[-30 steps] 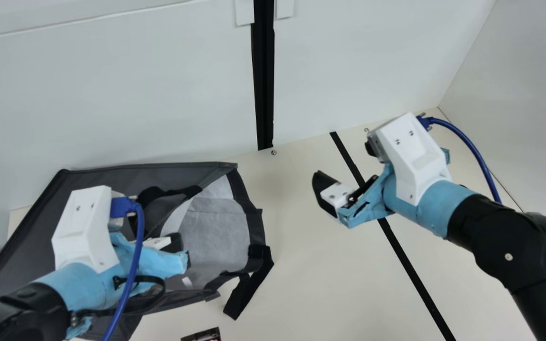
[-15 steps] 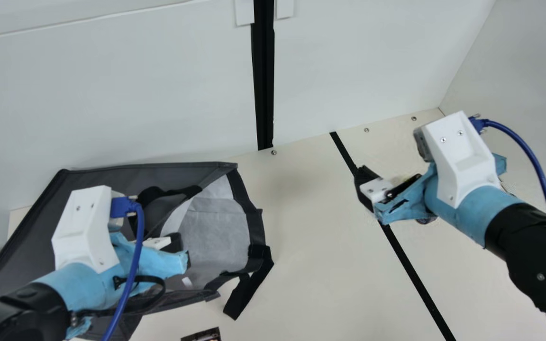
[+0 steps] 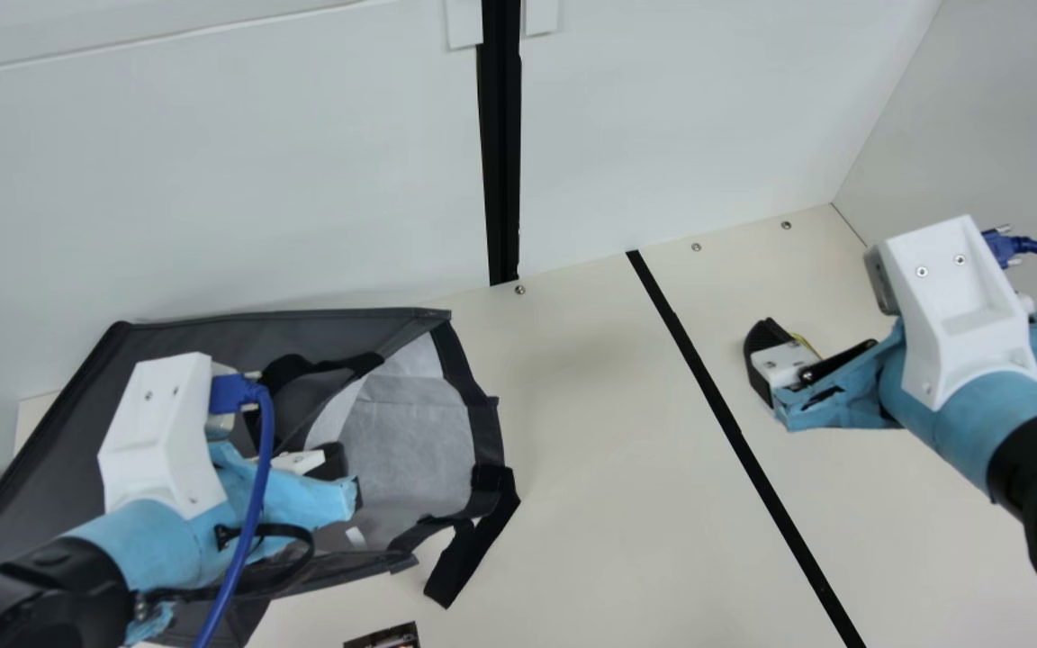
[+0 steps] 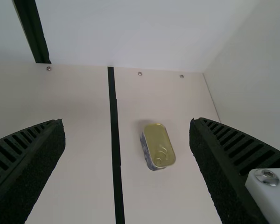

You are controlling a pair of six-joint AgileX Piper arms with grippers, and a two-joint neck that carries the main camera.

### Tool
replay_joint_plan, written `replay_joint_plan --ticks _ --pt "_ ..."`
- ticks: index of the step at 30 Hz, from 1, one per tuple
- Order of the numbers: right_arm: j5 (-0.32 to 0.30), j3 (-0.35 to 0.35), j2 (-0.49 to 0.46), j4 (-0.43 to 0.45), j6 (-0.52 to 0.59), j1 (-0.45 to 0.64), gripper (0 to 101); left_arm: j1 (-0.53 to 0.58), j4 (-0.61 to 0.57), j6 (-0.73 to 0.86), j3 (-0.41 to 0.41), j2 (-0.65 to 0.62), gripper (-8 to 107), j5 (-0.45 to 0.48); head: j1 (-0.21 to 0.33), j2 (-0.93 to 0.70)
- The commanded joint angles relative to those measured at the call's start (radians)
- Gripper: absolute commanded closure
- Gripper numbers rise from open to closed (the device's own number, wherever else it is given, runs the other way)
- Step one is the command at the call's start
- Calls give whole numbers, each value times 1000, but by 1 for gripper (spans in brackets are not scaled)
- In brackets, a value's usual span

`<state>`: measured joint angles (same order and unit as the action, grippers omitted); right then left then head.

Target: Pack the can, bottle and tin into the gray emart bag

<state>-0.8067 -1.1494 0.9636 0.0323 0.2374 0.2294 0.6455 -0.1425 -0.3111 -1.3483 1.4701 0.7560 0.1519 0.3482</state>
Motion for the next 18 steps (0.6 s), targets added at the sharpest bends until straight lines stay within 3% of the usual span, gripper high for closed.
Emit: replay_joint_plan --ticks 1,10,18 --pt "-15 -8 -4 20 -14 2 10 0 0 0 0 0 89 0 23 1" --pt "-88 -45 -24 66 -49 17 10 0 0 0 0 0 89 0 23 1" --pt "-160 -83 -36 54 -54 44 10 0 0 0 0 0 89 0 23 1"
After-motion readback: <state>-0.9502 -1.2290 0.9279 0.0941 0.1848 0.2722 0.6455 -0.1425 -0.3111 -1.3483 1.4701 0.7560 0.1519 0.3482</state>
